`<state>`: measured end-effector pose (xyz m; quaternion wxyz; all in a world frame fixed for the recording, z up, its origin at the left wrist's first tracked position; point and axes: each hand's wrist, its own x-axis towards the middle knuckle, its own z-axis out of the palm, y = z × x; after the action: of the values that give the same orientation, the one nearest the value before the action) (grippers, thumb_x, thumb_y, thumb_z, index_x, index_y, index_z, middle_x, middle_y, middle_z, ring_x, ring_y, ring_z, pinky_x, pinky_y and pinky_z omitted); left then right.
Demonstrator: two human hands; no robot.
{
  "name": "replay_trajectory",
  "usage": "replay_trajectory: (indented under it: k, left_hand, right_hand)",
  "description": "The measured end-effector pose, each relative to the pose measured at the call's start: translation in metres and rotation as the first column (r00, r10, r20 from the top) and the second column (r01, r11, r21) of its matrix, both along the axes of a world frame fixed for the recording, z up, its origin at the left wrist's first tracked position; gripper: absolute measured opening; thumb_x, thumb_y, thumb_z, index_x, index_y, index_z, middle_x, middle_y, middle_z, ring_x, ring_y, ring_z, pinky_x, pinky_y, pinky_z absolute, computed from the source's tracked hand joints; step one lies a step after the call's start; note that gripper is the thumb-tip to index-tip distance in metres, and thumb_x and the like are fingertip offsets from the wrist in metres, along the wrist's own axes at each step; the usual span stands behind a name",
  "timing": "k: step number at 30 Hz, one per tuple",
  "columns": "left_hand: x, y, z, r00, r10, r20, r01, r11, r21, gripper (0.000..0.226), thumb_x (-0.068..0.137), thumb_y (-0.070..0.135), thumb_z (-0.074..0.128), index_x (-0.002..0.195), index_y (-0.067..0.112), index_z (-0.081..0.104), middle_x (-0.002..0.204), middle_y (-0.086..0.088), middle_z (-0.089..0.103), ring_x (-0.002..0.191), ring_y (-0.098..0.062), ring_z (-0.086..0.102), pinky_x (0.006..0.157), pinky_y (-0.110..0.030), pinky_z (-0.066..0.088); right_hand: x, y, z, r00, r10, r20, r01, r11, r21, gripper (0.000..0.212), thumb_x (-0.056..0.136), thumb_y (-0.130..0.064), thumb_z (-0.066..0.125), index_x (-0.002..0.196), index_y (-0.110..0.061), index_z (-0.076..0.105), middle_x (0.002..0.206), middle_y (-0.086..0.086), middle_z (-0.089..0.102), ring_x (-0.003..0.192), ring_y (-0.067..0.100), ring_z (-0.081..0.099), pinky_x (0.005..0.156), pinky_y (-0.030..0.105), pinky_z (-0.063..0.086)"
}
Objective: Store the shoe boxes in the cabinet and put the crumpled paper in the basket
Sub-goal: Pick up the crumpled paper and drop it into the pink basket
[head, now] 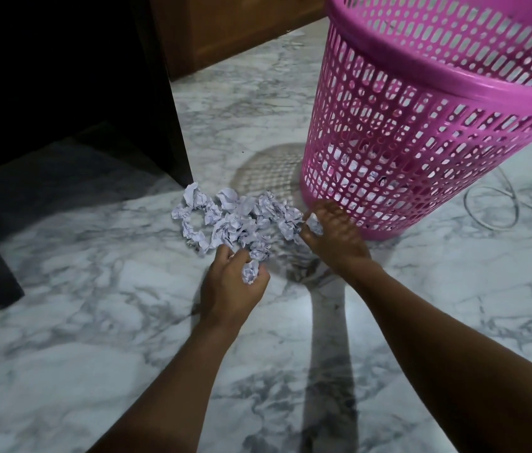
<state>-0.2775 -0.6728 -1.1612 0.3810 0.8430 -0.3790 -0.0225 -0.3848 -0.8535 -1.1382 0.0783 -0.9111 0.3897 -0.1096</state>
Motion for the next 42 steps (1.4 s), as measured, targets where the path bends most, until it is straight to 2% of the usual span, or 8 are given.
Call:
replay_trajectory:
  k: [5,8,11,15,23,31,36,42]
  left_hand:
    - [0.005,-0.029,0.006,1.0,-0.01,0.029,0.006,0.994,0.107,0.035,0.076,0.044,0.074,0.092,0.013,0.069,0.116,-0.007,0.052,0.088,-0.03,0.062,0.065,-0.035,0.054]
    - [0.008,-0.039,0.006,0.998,-0.055,0.044,0.044,0.976,0.213,0.035,0.079,0.04,0.072,0.104,0.016,0.068,0.147,-0.007,0.041,0.113,-0.032,0.058,0.082,-0.039,0.053]
    - [0.016,-0.04,0.002,0.996,-0.075,0.049,0.06,0.965,0.254,0.038,0.081,0.036,0.07,0.115,0.018,0.066,0.153,0.0,0.036,0.12,-0.028,0.054,0.091,-0.04,0.05]
    - [0.024,-0.041,-0.004,0.993,-0.118,0.015,0.111,0.962,0.251,0.038,0.08,0.029,0.067,0.116,0.015,0.067,0.139,-0.002,0.053,0.117,-0.028,0.054,0.093,-0.038,0.049]
    - [0.023,-0.03,-0.01,0.991,-0.12,-0.053,0.126,0.981,0.144,0.031,0.077,0.016,0.068,0.107,0.013,0.063,0.112,-0.003,0.06,0.104,-0.029,0.059,0.079,-0.041,0.053]
    - [0.019,-0.019,-0.004,0.989,-0.036,-0.146,0.042,0.998,0.042,0.025,0.076,0.009,0.066,0.1,0.014,0.06,0.101,-0.003,0.062,0.096,-0.028,0.059,0.074,-0.036,0.048]
    - [0.013,-0.007,-0.001,0.99,0.04,-0.136,-0.043,0.999,-0.022,0.022,0.076,0.013,0.071,0.092,0.014,0.057,0.086,-0.002,0.063,0.083,-0.03,0.058,0.068,-0.035,0.043]
    - [0.009,-0.001,0.012,0.984,0.124,-0.128,-0.135,0.987,-0.087,0.023,0.076,0.015,0.069,0.096,0.012,0.058,0.084,-0.006,0.065,0.081,-0.035,0.06,0.065,-0.035,0.045]
  right_hand:
    - [0.002,0.003,-0.013,0.982,0.187,0.007,-0.184,0.956,0.226,0.058,0.096,-0.032,0.052,0.148,-0.009,0.039,0.159,0.006,0.029,0.147,0.016,0.025,0.115,0.019,0.008]
    - [0.007,0.008,-0.02,0.958,0.268,0.103,-0.285,0.931,0.228,0.056,0.093,-0.027,0.048,0.148,-0.023,0.039,0.163,-0.003,0.017,0.148,0.004,0.01,0.119,0.022,0.007]
    - [0.012,0.008,-0.024,0.94,0.336,0.059,-0.341,0.918,0.202,0.058,0.089,-0.03,0.04,0.146,-0.025,0.043,0.16,-0.002,0.023,0.149,0.012,0.016,0.121,0.029,0.008]
    - [0.012,0.007,-0.026,0.931,0.362,0.049,-0.365,0.914,0.18,0.058,0.086,-0.038,0.031,0.131,-0.018,0.062,0.14,0.009,0.056,0.134,0.025,0.048,0.117,0.043,0.028]
    - [0.005,0.011,-0.032,0.895,0.447,-0.003,-0.445,0.892,0.076,0.066,0.089,-0.063,0.044,0.149,-0.035,0.037,0.154,-0.002,0.039,0.139,0.019,0.039,0.116,0.06,0.019]
    - [0.006,0.03,-0.037,0.841,0.484,0.241,-0.488,0.871,-0.048,0.031,0.087,-0.027,0.059,0.115,-0.022,0.072,0.099,0.002,0.068,0.095,0.022,0.059,0.085,0.035,0.048]
    - [0.006,0.044,-0.032,0.922,0.363,0.134,-0.365,0.931,-0.014,0.035,0.085,-0.035,0.052,0.106,-0.016,0.073,0.098,0.005,0.073,0.086,0.029,0.068,0.072,0.031,0.054]
    - [0.0,0.05,-0.023,0.937,0.29,0.192,-0.323,0.931,0.171,0.039,0.078,-0.04,0.064,0.11,-0.021,0.074,0.104,0.0,0.074,0.09,0.02,0.069,0.076,0.025,0.051]
